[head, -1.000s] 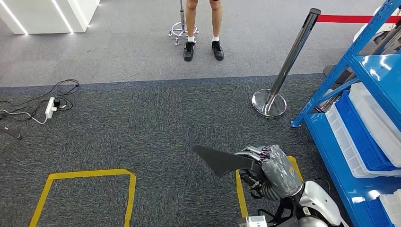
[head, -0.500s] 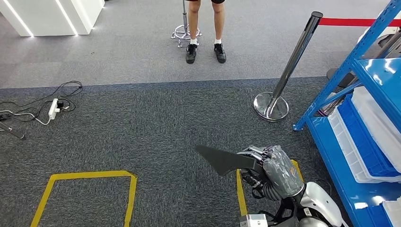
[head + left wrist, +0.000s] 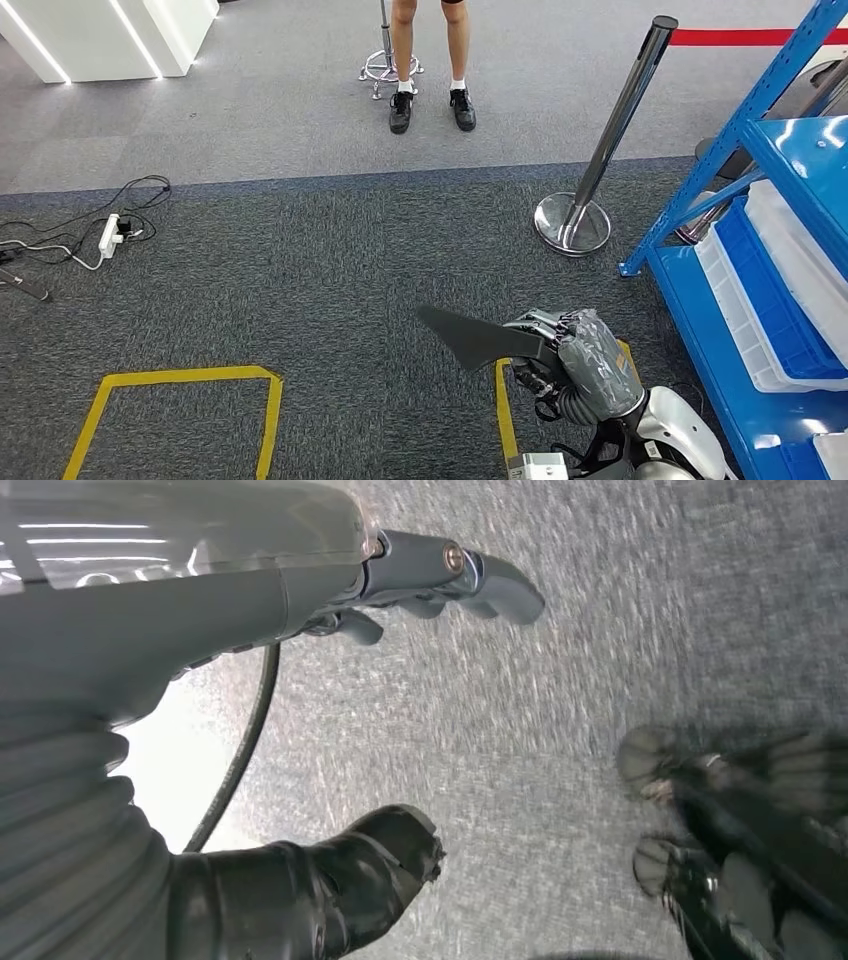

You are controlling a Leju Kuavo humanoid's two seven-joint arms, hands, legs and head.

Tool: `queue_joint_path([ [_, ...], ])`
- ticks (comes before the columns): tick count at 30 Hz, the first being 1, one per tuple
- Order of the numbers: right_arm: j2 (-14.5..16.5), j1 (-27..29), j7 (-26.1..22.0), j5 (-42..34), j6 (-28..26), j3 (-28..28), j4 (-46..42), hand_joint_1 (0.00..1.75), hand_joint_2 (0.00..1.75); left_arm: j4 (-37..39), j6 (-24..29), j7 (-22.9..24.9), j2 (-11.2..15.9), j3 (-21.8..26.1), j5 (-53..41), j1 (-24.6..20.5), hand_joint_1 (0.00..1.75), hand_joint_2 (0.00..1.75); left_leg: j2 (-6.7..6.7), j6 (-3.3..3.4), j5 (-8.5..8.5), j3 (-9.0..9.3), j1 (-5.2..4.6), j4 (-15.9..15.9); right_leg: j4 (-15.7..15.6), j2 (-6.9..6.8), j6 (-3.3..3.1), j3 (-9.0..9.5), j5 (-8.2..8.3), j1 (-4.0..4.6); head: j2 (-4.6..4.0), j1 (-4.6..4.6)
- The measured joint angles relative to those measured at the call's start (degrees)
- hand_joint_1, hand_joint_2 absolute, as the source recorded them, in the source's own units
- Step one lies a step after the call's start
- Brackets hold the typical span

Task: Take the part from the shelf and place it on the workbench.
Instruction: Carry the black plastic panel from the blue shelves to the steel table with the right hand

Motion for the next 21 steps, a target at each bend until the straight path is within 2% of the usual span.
queue_joint_path([
  [2,0.0,0.0,0.1,0.0,0.1,0.0,0.0,1.75,1.75,0.1,0.2,-0.2,0.1,0.0,0.1,0.2,0.00,1.75,0.03,1.27,3.39,2.76,-0.61,-6.4,-0.3,0.03,0.13,0.69,-0.58,0.13,0.00,0.05],
  [3,0.0,0.1,0.1,0.0,0.1,0.0,0.0,1.75,1.75,0.2,0.3,-0.2,0.1,0.0,0.1,0.2,0.00,1.75,0.04,1.77,3.72,3.59,-0.94,-8.2,-0.5,0.00,0.35,0.78,-0.72,0.04,0.00,0.09],
  [4,0.0,0.1,0.2,0.1,0.1,0.0,0.0,1.75,1.75,0.3,0.4,-0.3,0.2,-0.1,0.2,0.1,0.00,1.75,0.06,2.07,3.33,3.99,-1.19,-8.8,-0.8,-0.02,0.62,0.78,-0.78,-0.11,0.00,0.10],
  [6,0.0,0.2,0.4,0.1,0.2,-0.1,-0.1,1.75,1.75,0.3,0.6,-0.4,0.2,-0.2,0.2,0.1,0.00,1.75,0.08,2.27,3.09,5.07,-1.28,-10.6,-1.3,-0.15,1.29,1.34,-0.89,-0.28,0.01,0.09],
  [8,0.0,0.2,0.5,0.1,0.4,-0.2,-0.2,1.75,1.75,0.3,0.7,-0.5,0.2,-0.5,0.4,0.2,0.00,1.75,0.19,2.30,3.28,6.91,-0.97,-12.6,0.1,-0.32,1.63,1.21,-1.80,-0.21,0.01,0.11],
  [9,0.0,0.2,0.6,0.2,0.5,-0.3,-0.2,1.75,1.75,0.3,0.7,-0.5,0.2,-0.7,0.6,0.2,0.00,1.75,0.25,2.35,3.27,7.73,-0.81,-13.3,2.7,-0.37,1.69,-0.04,-2.90,-0.18,0.01,0.11],
  [11,0.0,0.2,0.7,0.2,0.7,-0.5,-0.2,1.75,1.75,0.3,0.7,-0.6,0.2,-1.0,0.8,0.2,0.00,1.75,0.23,2.57,2.72,8.48,-0.87,-13.4,9.9,-0.36,1.85,-4.62,-5.35,-0.17,0.00,0.12],
  [12,0.0,0.3,0.7,0.2,0.7,-0.5,-0.2,1.75,1.75,0.3,0.7,-0.6,0.2,-1.1,0.8,0.2,0.00,1.75,0.16,2.59,2.31,8.73,-0.88,-13.3,12.6,-0.36,1.99,-6.80,-5.63,-0.21,0.00,0.12],
  [13,0.0,0.3,0.7,0.2,0.7,-0.5,-0.1,1.75,1.75,0.3,0.7,-0.6,0.2,-1.2,0.8,0.2,0.00,1.75,0.09,2.56,1.84,9.05,-0.88,-13.0,13.4,-0.38,2.11,-8.08,-4.74,-0.27,0.00,0.12],
  [14,0.0,0.3,0.7,0.2,0.8,-0.5,-0.1,1.75,1.75,0.3,0.7,-0.6,0.2,-1.3,0.9,0.2,0.00,1.75,0.03,2.47,1.29,9.52,-0.86,-12.8,12.0,-0.42,2.19,-8.18,-2.64,-0.32,0.00,0.13],
  [15,0.0,0.3,0.7,0.2,0.8,-0.5,-0.1,1.75,1.75,0.3,0.7,-0.6,0.2,-1.4,0.9,0.2,0.00,1.75,0.00,2.29,0.62,10.09,-0.85,-12.5,8.7,-0.47,2.19,-7.21,0.25,-0.37,0.00,0.13],
  [16,0.0,0.3,0.7,0.2,0.8,-0.5,-0.1,1.75,1.75,0.3,0.8,-0.6,0.1,-1.4,0.9,0.3,0.00,1.75,-0.01,2.03,-0.06,10.55,-0.87,-12.2,5.3,-0.54,2.06,-5.95,2.38,-0.35,0.00,0.14],
  [17,0.0,0.3,0.8,0.2,0.8,-0.5,-0.1,1.75,1.75,0.3,0.8,-0.6,0.1,-1.5,0.9,0.3,0.00,1.75,-0.01,1.69,-0.72,10.78,-0.95,-11.8,2.4,-0.58,1.88,-4.70,3.73,-0.24,0.00,0.14],
  [18,0.1,0.3,0.8,0.2,0.8,-0.5,-0.1,1.75,1.75,0.3,0.8,-0.7,0.1,-1.5,0.9,0.3,0.00,1.75,0.01,1.34,-1.20,10.83,-1.01,-11.5,0.7,-0.58,1.65,-3.94,4.14,-0.12,0.00,0.12],
  [21,0.1,0.3,0.8,0.2,0.8,-0.5,-0.2,1.75,1.75,0.3,0.8,-0.7,0.1,-1.5,0.9,0.1,0.00,1.75,0.09,0.51,-1.90,10.94,-1.07,-11.6,-0.1,-0.42,0.89,-3.33,3.45,-0.03,0.01,0.09],
])
